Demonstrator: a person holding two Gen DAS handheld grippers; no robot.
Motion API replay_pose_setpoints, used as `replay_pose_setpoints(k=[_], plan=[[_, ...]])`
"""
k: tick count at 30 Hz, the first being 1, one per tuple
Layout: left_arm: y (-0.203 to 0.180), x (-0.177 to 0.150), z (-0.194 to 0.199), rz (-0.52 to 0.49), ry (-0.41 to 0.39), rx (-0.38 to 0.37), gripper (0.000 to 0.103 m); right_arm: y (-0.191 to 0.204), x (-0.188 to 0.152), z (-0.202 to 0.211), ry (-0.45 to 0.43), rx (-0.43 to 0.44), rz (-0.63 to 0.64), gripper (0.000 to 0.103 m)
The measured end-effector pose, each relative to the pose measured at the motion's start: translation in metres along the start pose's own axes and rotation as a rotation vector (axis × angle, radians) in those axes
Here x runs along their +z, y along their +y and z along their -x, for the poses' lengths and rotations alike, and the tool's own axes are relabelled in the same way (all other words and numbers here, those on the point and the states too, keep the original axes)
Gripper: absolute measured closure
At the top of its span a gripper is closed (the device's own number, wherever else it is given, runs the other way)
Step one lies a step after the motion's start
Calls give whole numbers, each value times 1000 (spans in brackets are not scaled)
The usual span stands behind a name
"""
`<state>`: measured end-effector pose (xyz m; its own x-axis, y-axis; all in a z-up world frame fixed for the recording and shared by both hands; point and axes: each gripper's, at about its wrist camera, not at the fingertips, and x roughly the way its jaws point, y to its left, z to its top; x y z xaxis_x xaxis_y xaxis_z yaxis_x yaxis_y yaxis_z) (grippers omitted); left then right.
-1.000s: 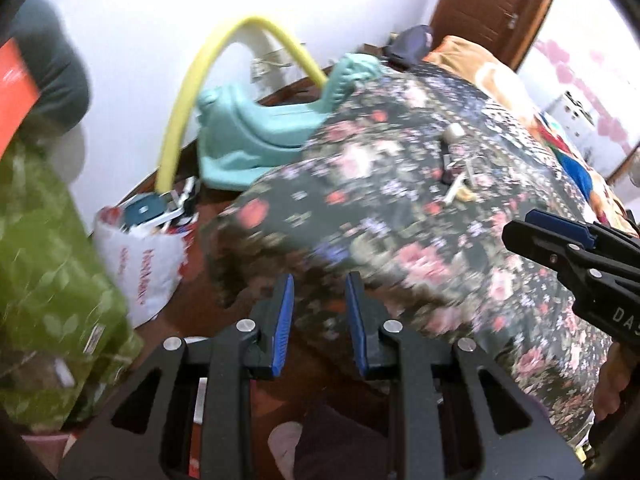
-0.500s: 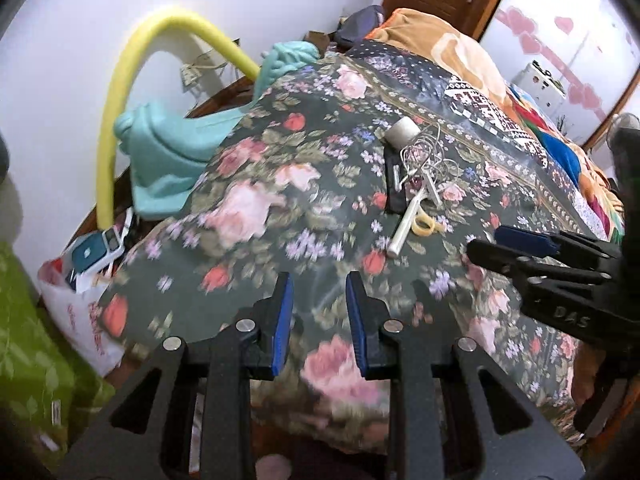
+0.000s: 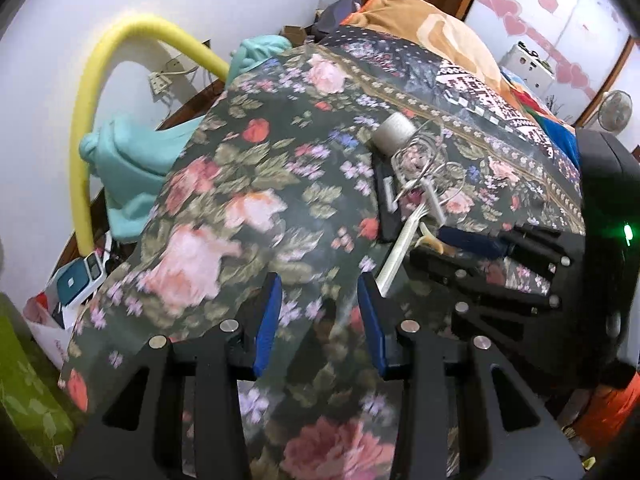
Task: Collect trash
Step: 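Move both open tools back toward the earphones and razor on the bedspread, then grasp the razor handle with the left tool while the right tool grasps the clear tape roll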
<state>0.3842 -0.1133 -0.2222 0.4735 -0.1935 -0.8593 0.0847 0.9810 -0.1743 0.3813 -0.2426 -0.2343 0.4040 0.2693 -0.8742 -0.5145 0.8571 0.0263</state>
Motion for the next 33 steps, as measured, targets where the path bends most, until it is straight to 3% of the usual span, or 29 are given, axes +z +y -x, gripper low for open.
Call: replay_pose_setpoints(k=[13,16,17,18,20,28,33], plan=[[-52,15,-47,-124,69,-79,65,-55,-16,25,-26,49,-201,81],[-63,12,-50,-151,59,-50,65,-68,-21,32,-29,43,-239,81],[-67,10,-50,-157,53,-40,70,-71,-22,34,-30,45,-251,81],[-70,9,-50,-159,52,-39,74,-74,-23,36,-30,48,-265,81],[-73,7,-48,-150,67,-69,94,-77,-26,39,-29,48,-283,81],[-90,-10,-26,-164,81,-54,95,-71,-32,67,-51,38,-283,81],[-92,-21,10,-147,47,-49,95,-62,-32,99,-86,34,-275,81]])
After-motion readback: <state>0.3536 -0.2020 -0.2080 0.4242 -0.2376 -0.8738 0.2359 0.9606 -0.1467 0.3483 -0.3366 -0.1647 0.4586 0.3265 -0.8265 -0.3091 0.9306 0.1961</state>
